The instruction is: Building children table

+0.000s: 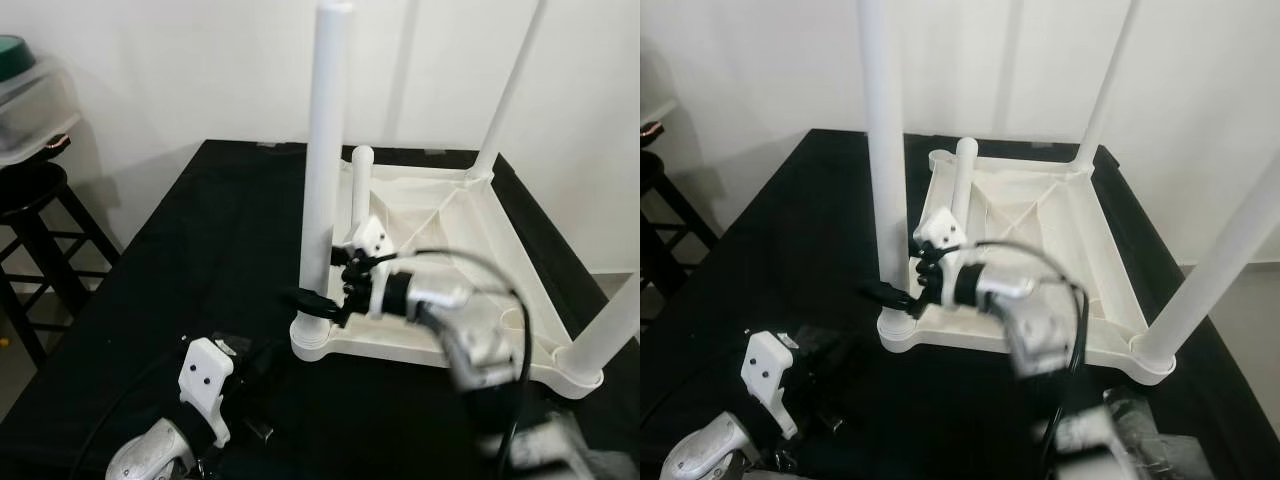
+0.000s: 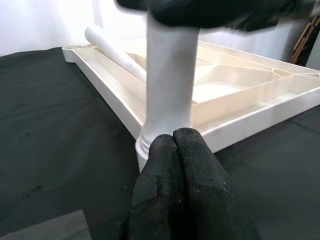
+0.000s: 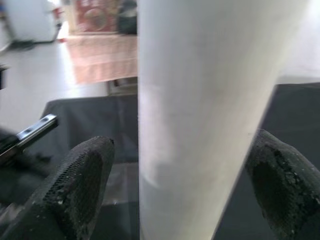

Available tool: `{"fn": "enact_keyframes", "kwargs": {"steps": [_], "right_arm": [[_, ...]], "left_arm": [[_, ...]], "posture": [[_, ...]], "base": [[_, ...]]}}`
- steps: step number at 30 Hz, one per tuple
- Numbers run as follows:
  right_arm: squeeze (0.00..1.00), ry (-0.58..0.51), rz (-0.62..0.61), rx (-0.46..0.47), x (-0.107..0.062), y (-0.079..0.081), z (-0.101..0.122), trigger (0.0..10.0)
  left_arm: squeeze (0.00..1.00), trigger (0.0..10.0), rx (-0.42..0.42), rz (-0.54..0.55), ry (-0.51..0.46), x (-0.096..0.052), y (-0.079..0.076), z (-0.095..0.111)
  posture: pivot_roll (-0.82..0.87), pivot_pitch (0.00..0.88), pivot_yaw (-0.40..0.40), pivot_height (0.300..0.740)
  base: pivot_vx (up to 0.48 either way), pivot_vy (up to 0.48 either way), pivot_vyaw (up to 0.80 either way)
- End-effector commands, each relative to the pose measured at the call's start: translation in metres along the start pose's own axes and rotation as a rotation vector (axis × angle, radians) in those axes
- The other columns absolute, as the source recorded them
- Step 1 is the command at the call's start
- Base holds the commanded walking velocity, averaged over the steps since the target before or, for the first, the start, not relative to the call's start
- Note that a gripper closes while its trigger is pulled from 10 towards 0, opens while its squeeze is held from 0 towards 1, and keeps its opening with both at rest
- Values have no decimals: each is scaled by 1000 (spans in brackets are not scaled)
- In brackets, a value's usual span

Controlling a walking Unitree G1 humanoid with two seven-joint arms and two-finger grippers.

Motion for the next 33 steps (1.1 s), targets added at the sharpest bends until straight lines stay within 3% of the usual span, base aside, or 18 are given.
{"fn": "enact_keyframes", "kwargs": {"steps": [1,2,10,11,12,22,28,30,31,33], "right_arm": [[0,-10,85,17,2,6,-2,10000],[0,-12,143,23,0,2,1,10000],[0,-13,225,44,3,-9,8,10000],[0,-14,242,52,3,-9,9,2353],[0,-14,261,60,3,-8,8,0],[0,-30,292,59,-4,-7,4,0],[0,-9,98,21,-7,-25,-1,0],[0,-9,98,21,-7,-25,-1,0],[0,6,4,28,-6,-29,-4,0],[0,6,4,28,-6,-29,-4,0]], "left_arm": [[0,0,10,5,14,-1,0,-4],[0,0,11,5,16,-1,0,-4],[0,0,12,5,20,-3,-1,-4],[0,0,13,6,20,-3,-1,-4],[0,0,13,6,21,-3,-1,-4],[0,0,12,5,22,-4,-1,-4],[0,0,11,4,19,-4,-1,-3],[0,0,11,4,19,-4,-1,-3],[0,0,11,6,18,-4,-1,-3],[0,0,11,6,18,-4,-1,-3]], "posture": [[17,4,-34,740],[23,5,-33,740],[32,7,-34,740],[35,9,-36,740],[36,10,-37,740],[32,13,-31,740],[26,19,-31,740],[26,19,-31,740],[22,25,-35,740],[22,25,-35,740]], "base": [[0,0,0],[0,0,0],[0,0,0],[0,0,0],[0,0,0],[0,0,0],[0,0,0],[0,0,0],[0,0,0],[0,0,0]]}}
Point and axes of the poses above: a point about 5 cm out from each wrist's last joint towards the gripper, its own x axis pointing out of the wrist towards the gripper, its own z axis along the axis of the wrist's last joint, y = z × x, the point moved 6 cm from there along x, pointing out of the wrist towards the gripper, and after that the axes turned 7 degrees about -x, right-handed, at the moved point
